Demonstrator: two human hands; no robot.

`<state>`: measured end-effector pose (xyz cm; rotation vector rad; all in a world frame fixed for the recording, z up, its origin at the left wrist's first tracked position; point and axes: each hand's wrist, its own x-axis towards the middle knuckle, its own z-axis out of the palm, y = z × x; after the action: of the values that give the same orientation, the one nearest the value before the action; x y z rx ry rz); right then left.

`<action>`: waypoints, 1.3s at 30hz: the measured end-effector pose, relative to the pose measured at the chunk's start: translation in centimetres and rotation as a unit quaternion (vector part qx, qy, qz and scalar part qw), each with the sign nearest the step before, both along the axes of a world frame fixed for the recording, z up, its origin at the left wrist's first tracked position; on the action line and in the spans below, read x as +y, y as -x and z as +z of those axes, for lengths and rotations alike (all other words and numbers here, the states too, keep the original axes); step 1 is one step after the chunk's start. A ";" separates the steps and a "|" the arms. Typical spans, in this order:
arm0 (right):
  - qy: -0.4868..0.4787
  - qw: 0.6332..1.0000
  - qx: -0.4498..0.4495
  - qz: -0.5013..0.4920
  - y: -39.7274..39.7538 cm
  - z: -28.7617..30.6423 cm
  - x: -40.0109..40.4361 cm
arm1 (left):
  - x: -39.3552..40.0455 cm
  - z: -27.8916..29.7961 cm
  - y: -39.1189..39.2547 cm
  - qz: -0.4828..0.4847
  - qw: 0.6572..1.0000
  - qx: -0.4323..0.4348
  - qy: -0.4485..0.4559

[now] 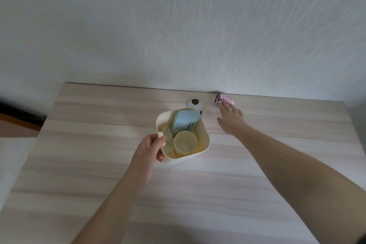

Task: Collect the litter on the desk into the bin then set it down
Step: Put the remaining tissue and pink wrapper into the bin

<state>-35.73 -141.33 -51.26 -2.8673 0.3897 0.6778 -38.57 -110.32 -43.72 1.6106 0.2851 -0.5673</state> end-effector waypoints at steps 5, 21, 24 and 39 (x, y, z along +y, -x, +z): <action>0.034 0.995 -0.091 0.022 3.4 -0.8 0.3 | -0.2 0.0 0.0 -0.009 1.000 -0.003 -0.004; 0.090 0.989 -0.083 -0.082 7.1 -1.0 0.2 | -0.3 0.5 1.6 -0.027 1.000 -0.002 0.003; 0.105 0.985 -0.073 -0.116 7.2 -0.6 -0.1 | 0.3 0.8 2.1 -0.023 1.000 -0.005 0.007; -0.497 0.709 -0.181 -0.466 14.2 6.7 2.9 | 3.6 2.3 4.5 -0.047 0.998 -0.024 0.027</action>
<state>-49.98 -138.38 -44.56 -1.3991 0.9307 0.0276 -43.12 -106.71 -41.43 1.5886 0.1566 -0.6031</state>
